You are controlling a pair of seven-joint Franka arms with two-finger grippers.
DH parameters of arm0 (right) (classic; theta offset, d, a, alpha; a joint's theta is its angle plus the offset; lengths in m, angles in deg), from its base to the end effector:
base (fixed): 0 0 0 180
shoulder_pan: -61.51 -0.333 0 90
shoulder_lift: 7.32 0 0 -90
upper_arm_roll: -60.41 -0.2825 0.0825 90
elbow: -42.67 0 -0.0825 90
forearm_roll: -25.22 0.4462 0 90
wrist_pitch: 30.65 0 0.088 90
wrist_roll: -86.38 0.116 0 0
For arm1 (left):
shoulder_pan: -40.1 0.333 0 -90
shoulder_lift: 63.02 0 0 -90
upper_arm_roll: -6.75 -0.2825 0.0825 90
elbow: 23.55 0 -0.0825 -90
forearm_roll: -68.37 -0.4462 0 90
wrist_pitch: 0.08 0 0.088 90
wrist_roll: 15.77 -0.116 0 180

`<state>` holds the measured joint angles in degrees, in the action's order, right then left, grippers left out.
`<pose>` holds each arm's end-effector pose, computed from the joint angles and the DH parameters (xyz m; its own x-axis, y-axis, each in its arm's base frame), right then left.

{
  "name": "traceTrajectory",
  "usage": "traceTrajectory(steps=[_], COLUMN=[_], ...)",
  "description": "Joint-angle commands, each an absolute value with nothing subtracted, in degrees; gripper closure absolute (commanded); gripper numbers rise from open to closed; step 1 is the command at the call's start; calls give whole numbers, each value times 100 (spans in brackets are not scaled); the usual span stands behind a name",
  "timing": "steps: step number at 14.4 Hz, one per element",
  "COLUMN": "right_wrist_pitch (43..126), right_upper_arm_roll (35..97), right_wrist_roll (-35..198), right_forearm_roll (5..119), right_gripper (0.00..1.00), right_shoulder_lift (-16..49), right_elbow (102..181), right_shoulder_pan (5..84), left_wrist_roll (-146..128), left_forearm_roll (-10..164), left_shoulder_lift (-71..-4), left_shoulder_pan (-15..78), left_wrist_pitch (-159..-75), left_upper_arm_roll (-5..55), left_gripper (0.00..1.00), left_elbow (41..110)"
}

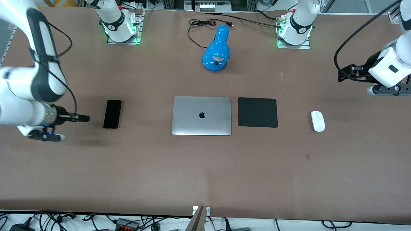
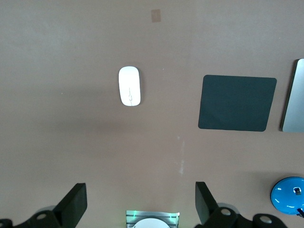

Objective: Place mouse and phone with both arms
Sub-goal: 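Lower the right gripper over the black phone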

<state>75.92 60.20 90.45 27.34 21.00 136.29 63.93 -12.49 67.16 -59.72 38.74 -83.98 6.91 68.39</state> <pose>0.6827 -0.0233 0.2414 0.9564 -0.1184 -0.2669 -0.1267 -0.9918 -0.0142 0.6138 -0.0136 0.5207 0.9802 0.0334 -0.1951 0.0277 -0.9991 -0.0321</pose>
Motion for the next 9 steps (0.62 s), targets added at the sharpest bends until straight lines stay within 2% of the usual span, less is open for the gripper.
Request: traceTrajectory(steps=[1, 4, 6, 9], right_wrist_pitch=[7657, 8578, 9001, 9221], right_upper_arm_roll=[6006, 6006, 6006, 6006], right_wrist_roll=[9279, 9279, 9270, 9279], right_forearm_roll=[2777, 2768, 2759, 2768], right_gripper=[0, 0, 0, 0], right_shoulder_lift=[2352, 2221, 2124, 2133], right_elbow=[13661, 14618, 15041, 15288], right_shoulder_pan=[6117, 5975, 5966, 5966], left_wrist_roll=[-1286, -1330, -1339, -1277], left_forearm_roll=[6661, 6635, 6635, 6653], left_shoulder_lift=[-5645, -4978, -4783, -4791], left_shoulder_pan=[3931, 4414, 4450, 4414], left_wrist_pitch=[-8252, -8208, -8226, -8191], left_upper_arm_roll=[614, 587, 587, 613], left_gripper=[0, 0, 0, 0], left_elbow=[6575, 6259, 6259, 6241])
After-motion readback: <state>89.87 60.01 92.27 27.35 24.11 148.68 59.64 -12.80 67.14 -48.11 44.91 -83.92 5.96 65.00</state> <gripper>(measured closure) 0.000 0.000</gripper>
